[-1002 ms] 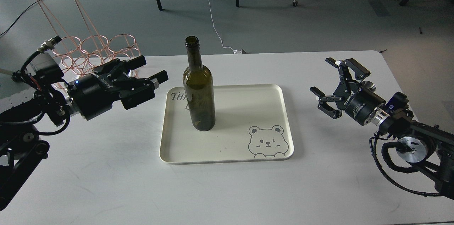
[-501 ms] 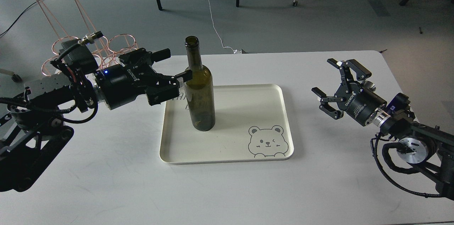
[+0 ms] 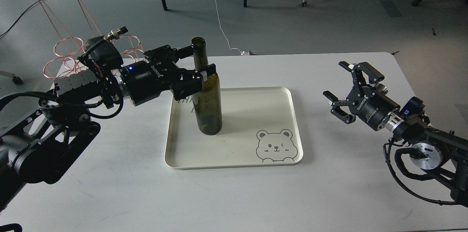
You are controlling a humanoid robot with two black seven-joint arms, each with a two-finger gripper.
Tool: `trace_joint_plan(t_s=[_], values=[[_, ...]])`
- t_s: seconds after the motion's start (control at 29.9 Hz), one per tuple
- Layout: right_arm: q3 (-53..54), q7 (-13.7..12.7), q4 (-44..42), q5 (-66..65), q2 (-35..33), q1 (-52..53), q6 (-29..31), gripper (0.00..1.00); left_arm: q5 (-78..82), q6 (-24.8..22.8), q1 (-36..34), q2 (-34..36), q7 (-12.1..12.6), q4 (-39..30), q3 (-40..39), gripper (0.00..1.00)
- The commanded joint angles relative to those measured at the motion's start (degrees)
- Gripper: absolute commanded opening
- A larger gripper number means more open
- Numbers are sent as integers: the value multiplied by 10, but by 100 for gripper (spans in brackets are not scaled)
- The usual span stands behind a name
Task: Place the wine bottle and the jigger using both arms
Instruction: 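Reach the left gripper to the wine bottle neck and grasp it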
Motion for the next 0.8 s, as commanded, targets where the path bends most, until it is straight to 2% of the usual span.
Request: trace_joint_plan(t_s=[0.0, 0.2, 0.33, 0.53, 0.63, 0.77], values=[[0, 0, 1, 0, 0, 0, 0, 98, 0, 0, -15, -4, 0, 11, 4, 83], [2, 0, 0, 0, 0, -3, 0, 98, 0, 0, -15, -4, 0, 13, 5, 77], [2, 0, 0, 0, 0, -5, 0, 98, 0, 0, -15, -3, 0, 13, 5, 69], [2, 0, 0, 0, 0, -5, -5, 98, 0, 0, -15, -1, 0, 12, 5, 45], [2, 0, 0, 0, 0, -5, -6, 98, 0, -1, -17, -2, 0, 12, 11, 26], [2, 0, 0, 0, 0, -6, -8, 98, 0, -1, -18, 0, 0, 9, 13, 22]])
